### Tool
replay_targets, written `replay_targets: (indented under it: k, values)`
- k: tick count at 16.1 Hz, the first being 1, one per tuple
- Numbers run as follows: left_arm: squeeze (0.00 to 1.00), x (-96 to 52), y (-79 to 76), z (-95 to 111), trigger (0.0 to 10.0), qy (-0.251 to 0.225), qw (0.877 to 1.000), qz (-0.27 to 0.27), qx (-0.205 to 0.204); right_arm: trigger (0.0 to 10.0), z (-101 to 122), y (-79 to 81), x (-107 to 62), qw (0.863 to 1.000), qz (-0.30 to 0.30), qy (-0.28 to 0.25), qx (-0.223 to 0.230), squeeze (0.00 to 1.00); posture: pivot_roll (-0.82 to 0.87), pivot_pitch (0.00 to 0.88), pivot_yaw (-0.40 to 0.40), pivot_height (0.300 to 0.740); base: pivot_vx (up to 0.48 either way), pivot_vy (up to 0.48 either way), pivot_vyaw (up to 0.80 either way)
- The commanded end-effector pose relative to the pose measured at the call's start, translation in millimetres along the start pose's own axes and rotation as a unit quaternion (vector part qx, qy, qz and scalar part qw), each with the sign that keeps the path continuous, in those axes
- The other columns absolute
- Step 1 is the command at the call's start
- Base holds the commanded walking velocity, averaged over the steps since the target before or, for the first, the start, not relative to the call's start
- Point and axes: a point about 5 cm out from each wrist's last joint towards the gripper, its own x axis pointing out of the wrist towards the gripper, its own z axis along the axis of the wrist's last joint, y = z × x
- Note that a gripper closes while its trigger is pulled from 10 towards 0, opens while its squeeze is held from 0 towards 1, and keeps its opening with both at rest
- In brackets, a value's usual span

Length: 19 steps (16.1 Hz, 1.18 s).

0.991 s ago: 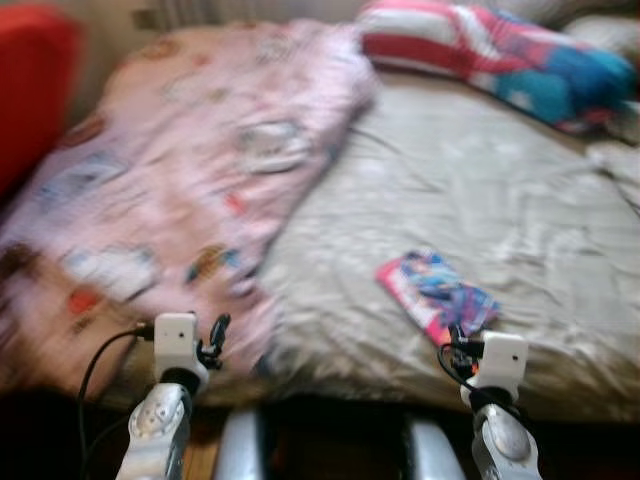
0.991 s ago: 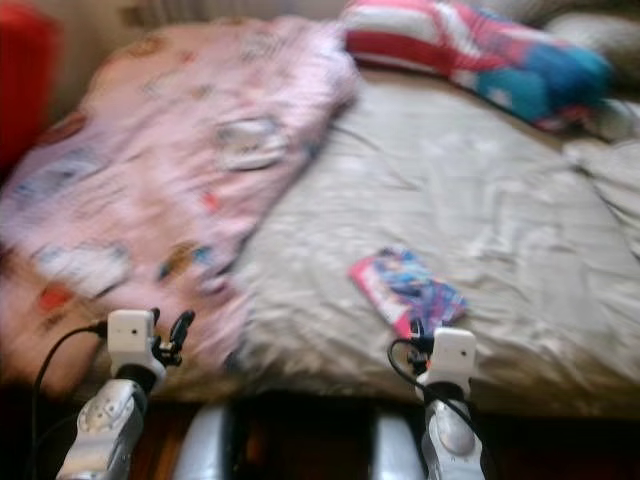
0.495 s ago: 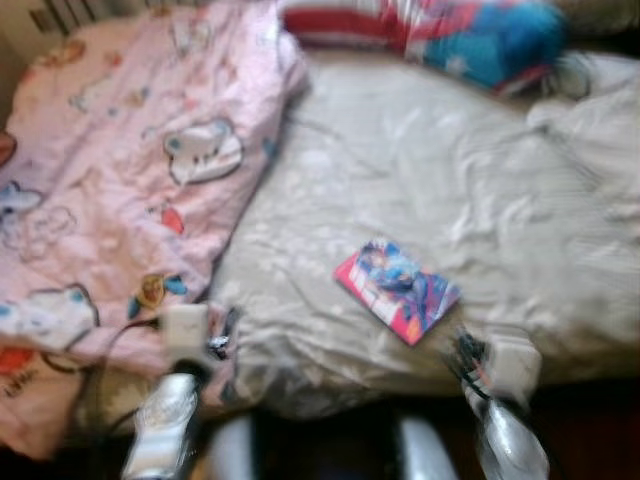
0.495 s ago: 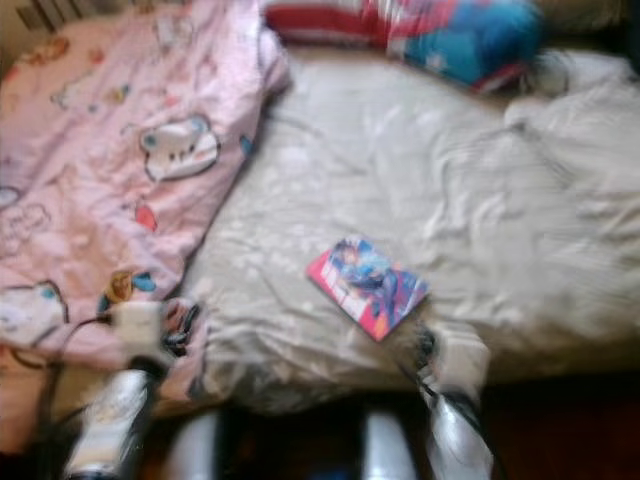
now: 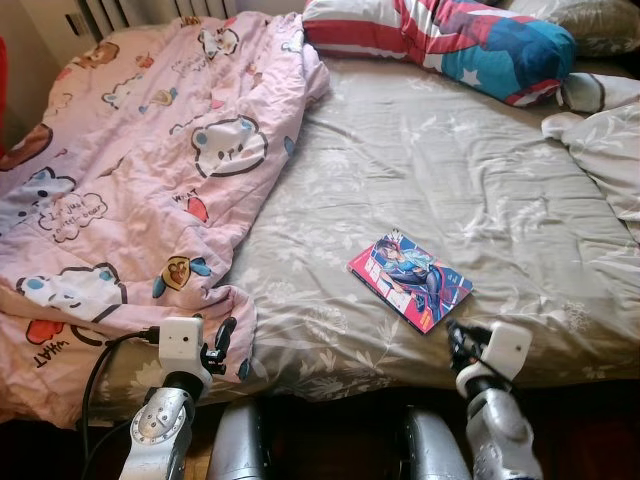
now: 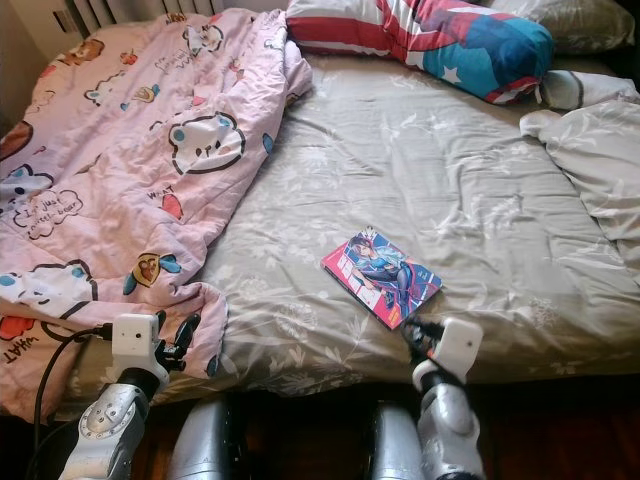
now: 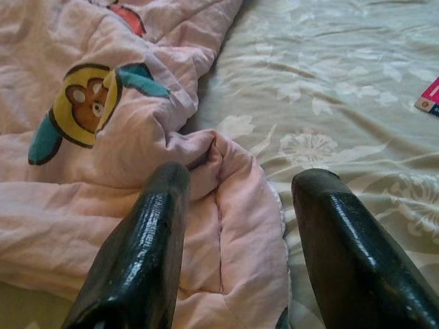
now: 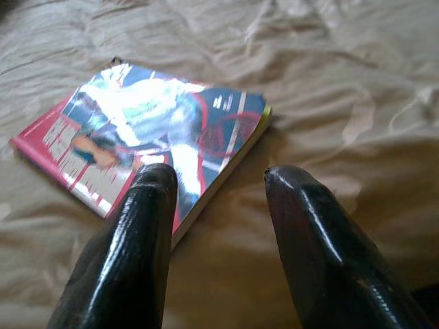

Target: Clean up the room

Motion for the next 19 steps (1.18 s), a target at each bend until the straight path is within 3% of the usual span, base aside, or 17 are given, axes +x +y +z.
replay_targets:
  k: [1,3,12,19]
  values:
    - [0.00,-2.1,3.2,-1.6,10.0,0.007,1.000,0.002,0.006,10.0,-1.2,0.7,-2.5,1.000,0.010,-0.002,-0.012,0.00,-0.01,0.202,0.035,0.597,0.000,0.000,0.00]
    - [0.00,-1.5,0.4,-1.4,10.0,0.006,1.000,0.001,0.003,10.0,-2.3,0.5,-5.4,0.999,0.022,-0.009,-0.032,0.00,-0.01,0.202,0.033,0.597,0.000,0.000,0.80]
    - [0.00,2.3,-2.2,-0.7,10.0,0.004,1.000,0.004,-0.005,10.0,2.7,-1.5,-8.6,0.998,0.023,-0.034,-0.038,0.00,-0.02,0.205,0.026,0.597,0.000,0.000,0.00]
    - [0.00,2.6,-3.3,-0.1,10.0,0.001,1.000,0.003,-0.007,10.0,2.6,-1.7,-10.4,0.998,0.021,-0.038,-0.042,0.00,-0.02,0.204,0.025,0.597,0.263,0.000,0.00]
